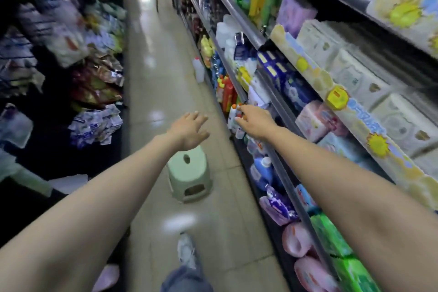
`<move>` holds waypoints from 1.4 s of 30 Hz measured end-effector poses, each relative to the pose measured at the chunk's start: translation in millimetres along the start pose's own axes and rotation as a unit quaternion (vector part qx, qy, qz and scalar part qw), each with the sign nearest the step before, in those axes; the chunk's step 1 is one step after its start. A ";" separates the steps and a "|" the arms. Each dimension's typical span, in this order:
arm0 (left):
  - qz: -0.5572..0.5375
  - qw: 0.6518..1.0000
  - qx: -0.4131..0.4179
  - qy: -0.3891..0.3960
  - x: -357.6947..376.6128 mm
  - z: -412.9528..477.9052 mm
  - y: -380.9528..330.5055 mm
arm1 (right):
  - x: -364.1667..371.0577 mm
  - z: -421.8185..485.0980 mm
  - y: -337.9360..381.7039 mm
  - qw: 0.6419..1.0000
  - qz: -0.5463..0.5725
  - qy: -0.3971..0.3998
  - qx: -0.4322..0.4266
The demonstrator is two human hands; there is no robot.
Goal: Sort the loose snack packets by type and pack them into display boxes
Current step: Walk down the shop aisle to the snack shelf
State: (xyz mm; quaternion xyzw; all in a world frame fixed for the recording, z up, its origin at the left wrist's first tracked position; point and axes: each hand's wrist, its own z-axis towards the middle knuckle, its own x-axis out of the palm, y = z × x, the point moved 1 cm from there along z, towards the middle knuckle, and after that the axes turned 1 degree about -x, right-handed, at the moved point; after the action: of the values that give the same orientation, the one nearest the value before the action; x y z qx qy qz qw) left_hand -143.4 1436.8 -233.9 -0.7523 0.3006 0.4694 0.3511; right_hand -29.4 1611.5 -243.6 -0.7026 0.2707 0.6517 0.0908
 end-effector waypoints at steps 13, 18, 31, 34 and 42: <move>-0.028 0.996 -0.084 -0.009 -71.0 102.4 153.7 | 1.9 210.2 96.6 0.998 -0.003 0.018 -0.066; -0.047 0.992 -0.117 -0.008 -85.5 138.9 189.0 | 0.6 271.7 118.3 0.994 -0.014 0.033 -0.100; -0.109 0.972 -0.205 -0.029 -136.7 237.5 256.8 | -4.2 436.2 152.7 0.979 -0.033 0.092 -0.181; -0.122 0.968 -0.217 -0.031 -145.6 257.1 283.8 | -0.1 471.3 169.4 0.975 -0.037 0.100 -0.194; -0.112 0.966 -0.232 -0.023 -175.7 310.0 400.5 | 21.8 578.4 250.9 0.971 -0.033 0.110 -0.211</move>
State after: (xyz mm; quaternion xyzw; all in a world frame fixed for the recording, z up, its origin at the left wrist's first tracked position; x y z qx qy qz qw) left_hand -676.6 1480.2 -268.2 -0.8311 0.0898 0.5010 0.2241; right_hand -655.8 1673.7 -285.6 -0.7817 0.1119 0.6097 -0.0680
